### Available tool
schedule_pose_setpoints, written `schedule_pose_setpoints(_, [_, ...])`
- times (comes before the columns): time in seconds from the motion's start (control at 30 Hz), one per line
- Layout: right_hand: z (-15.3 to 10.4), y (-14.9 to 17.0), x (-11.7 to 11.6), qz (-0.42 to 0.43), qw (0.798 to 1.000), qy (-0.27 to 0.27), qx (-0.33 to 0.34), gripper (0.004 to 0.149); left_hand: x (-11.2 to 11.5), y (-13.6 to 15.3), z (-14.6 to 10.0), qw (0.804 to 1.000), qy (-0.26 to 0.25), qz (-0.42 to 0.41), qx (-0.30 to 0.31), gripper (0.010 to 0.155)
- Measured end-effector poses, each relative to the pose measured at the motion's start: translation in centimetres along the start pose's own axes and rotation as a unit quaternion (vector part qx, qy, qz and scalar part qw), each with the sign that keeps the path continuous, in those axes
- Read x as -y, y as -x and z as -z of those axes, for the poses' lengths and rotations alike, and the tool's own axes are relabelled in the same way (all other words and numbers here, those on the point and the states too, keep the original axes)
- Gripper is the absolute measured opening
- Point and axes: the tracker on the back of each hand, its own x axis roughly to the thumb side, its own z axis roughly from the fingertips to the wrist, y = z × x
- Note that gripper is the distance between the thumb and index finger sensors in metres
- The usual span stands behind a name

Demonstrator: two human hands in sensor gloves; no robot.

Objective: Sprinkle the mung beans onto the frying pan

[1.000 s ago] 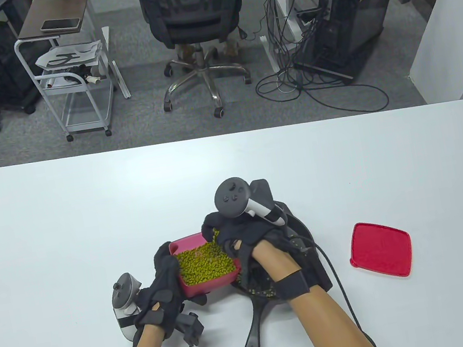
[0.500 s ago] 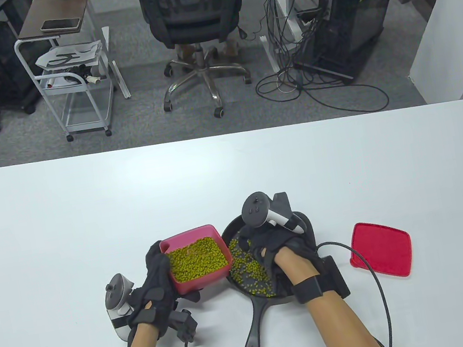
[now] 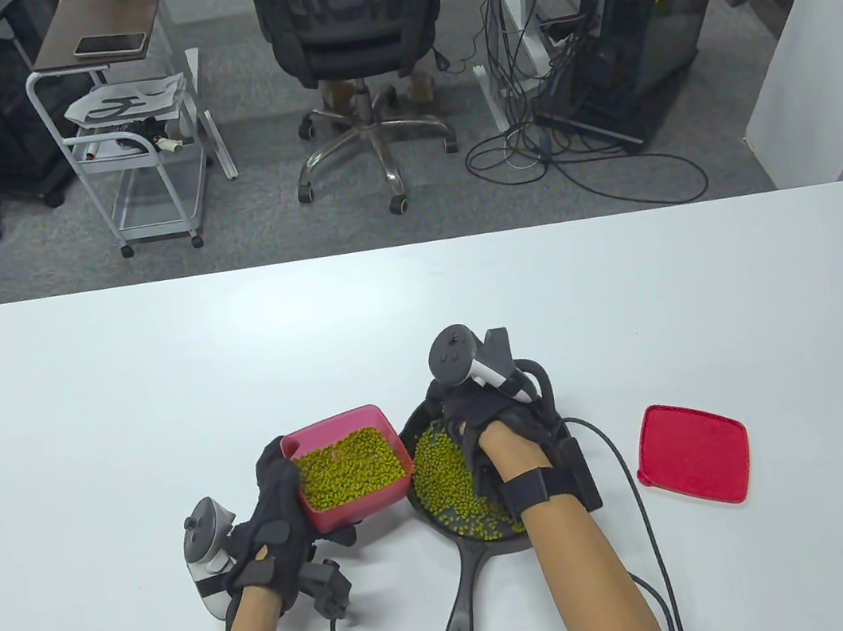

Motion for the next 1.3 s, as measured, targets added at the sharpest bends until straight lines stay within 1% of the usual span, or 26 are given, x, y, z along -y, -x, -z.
schedule_pose_setpoints(0.13, [0.5,1.6,0.6,-0.007,1.000,0.003,-0.029,0.037,-0.1,-0.1,0.1,1.000,-0.002,-0.004,0.000,0.084])
schedule_pose_setpoints(0.33, [-0.3,3.7,1.4,-0.040,0.998,-0.015,-0.051,0.037,-0.2,-0.2,0.2,1.000,-0.003,-0.003,-0.002,0.084])
schedule_pose_setpoints(0.4, [-0.9,4.0,1.4,-0.046,0.997,-0.035,-0.048,0.037,-0.2,-0.2,0.2,1.000,-0.002,-0.001,-0.002,0.083])
schedule_pose_setpoints(0.43, [-1.3,4.1,1.4,-0.048,0.996,-0.060,-0.047,0.037,-0.2,-0.2,0.2,1.000,-0.002,0.001,-0.002,0.084])
schedule_pose_setpoints(0.47, [-1.6,4.2,1.3,-0.051,0.995,-0.073,-0.047,0.038,-0.2,-0.2,0.2,1.000,-0.002,0.001,-0.001,0.084])
schedule_pose_setpoints(0.67, [-3.4,3.7,0.8,-0.055,0.987,-0.147,-0.022,0.041,-0.3,-0.2,0.2,1.000,0.000,0.005,0.002,0.084])
schedule_pose_setpoints(0.7, [-3.7,3.6,0.7,-0.041,0.984,-0.172,-0.010,0.042,-0.3,-0.2,0.2,1.000,0.001,0.006,0.002,0.084])
schedule_pose_setpoints(0.8, [-4.1,3.6,0.4,0.018,0.980,-0.198,0.017,0.051,-0.2,-0.1,0.2,1.000,0.003,0.008,0.002,0.084])
schedule_pose_setpoints(0.87, [-4.3,3.6,0.3,0.051,0.977,-0.208,0.021,0.055,-0.2,-0.1,0.2,1.000,0.006,0.011,0.002,0.084])
schedule_pose_setpoints(1.0, [-4.6,3.5,0.6,0.061,0.977,-0.204,0.032,0.056,-0.1,-0.1,0.2,1.000,0.009,0.011,0.003,0.084])
schedule_pose_setpoints(1.13, [-5.3,2.9,1.7,0.066,0.979,-0.189,0.043,0.056,-0.1,0.1,0.2,1.000,0.011,0.017,0.001,0.084])
schedule_pose_setpoints(1.23, [-6.2,2.1,3.0,0.081,0.980,-0.170,0.069,0.056,0.1,0.1,0.3,1.000,0.014,0.021,0.000,0.084])
schedule_pose_setpoints(1.3, [-7.1,1.0,4.1,0.093,0.979,-0.149,0.106,0.055,0.4,0.2,0.3,1.000,0.017,0.026,0.000,0.084])
